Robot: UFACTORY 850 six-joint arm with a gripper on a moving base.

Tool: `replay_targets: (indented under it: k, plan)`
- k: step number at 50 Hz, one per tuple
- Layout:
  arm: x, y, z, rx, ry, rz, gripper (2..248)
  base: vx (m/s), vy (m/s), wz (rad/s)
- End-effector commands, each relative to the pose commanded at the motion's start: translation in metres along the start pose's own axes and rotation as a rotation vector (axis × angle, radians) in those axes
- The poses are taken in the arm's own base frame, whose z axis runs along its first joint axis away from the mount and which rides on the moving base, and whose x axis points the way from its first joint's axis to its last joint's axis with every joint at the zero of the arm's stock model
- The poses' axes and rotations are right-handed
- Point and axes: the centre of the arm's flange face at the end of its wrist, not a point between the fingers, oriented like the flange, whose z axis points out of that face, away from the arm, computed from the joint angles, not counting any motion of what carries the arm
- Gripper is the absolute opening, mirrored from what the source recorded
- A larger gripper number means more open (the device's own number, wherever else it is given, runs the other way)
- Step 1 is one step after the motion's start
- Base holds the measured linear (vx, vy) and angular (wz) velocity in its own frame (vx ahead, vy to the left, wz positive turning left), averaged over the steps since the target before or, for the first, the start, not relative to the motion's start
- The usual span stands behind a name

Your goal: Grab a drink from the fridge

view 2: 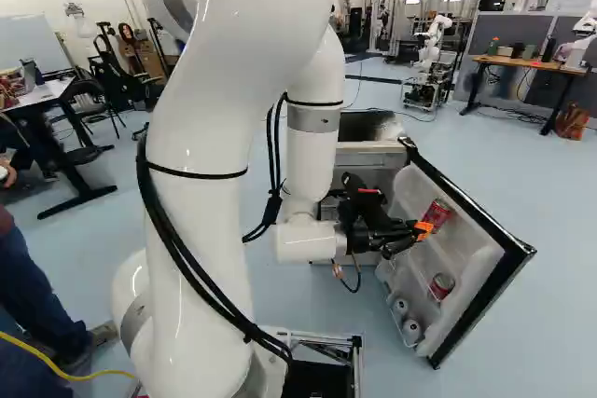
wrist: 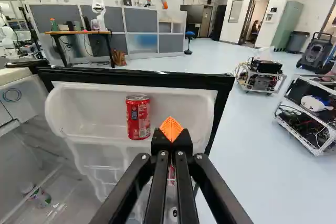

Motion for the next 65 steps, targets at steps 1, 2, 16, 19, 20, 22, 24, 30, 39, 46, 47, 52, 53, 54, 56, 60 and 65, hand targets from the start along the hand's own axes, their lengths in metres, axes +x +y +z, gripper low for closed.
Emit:
replay_targets:
  k: [1, 2, 16, 19, 20, 22, 24, 30, 39, 46, 47, 52, 53, 54, 56, 60, 65]
  plan:
    - [0.000, 0.000, 0.000, 0.000, -0.001, 0.000, 23, 0.000, 0.000, 0.000]
    - [0.000, 0.000, 0.000, 0.000, -0.002, 0.000, 23, 0.000, 0.000, 0.000]
    - [0.000, 0.000, 0.000, 0.000, -0.005, 0.000, 62, 0.000, 0.000, 0.000]
    - [0.000, 0.000, 0.000, 0.000, -0.005, 0.000, 96, 0.000, 0.000, 0.000]
    - [0.000, 0.000, 0.000, 0.000, -0.005, 0.000, 96, 0.000, 0.000, 0.000]
    - [0.000, 0.000, 0.000, 0.001, -0.004, 0.000, 96, 0.000, 0.000, 0.000]
    - [0.000, -0.001, 0.000, 0.002, -0.004, 0.000, 132, 0.000, 0.000, 0.000]
    - [-0.001, -0.003, -0.001, 0.008, -0.004, -0.001, 168, 0.000, 0.000, 0.000]
    - [-0.001, -0.009, 0.000, 0.022, -0.001, -0.002, 206, 0.000, 0.000, 0.000]
    - [-0.001, -0.015, 0.003, 0.032, -0.001, -0.001, 247, 0.000, 0.000, 0.000]
    - [-0.001, -0.016, 0.003, 0.033, -0.001, -0.001, 247, 0.000, 0.000, 0.000]
    - [-0.002, -0.020, 0.005, 0.040, -0.004, 0.000, 247, 0.000, 0.000, 0.000]
    - [-0.002, -0.021, 0.005, 0.041, -0.005, 0.001, 247, 0.000, 0.000, 0.000]
    - [-0.002, -0.022, 0.006, 0.042, -0.005, 0.001, 247, 0.000, 0.000, 0.000]
    - [-0.003, -0.024, 0.007, 0.045, -0.007, 0.001, 247, 0.000, 0.000, 0.000]
    - [-0.003, -0.028, 0.008, 0.050, -0.010, 0.002, 247, 0.000, 0.000, 0.000]
    - [-0.004, -0.032, 0.010, 0.056, -0.019, 0.003, 247, 0.000, 0.000, 0.000]
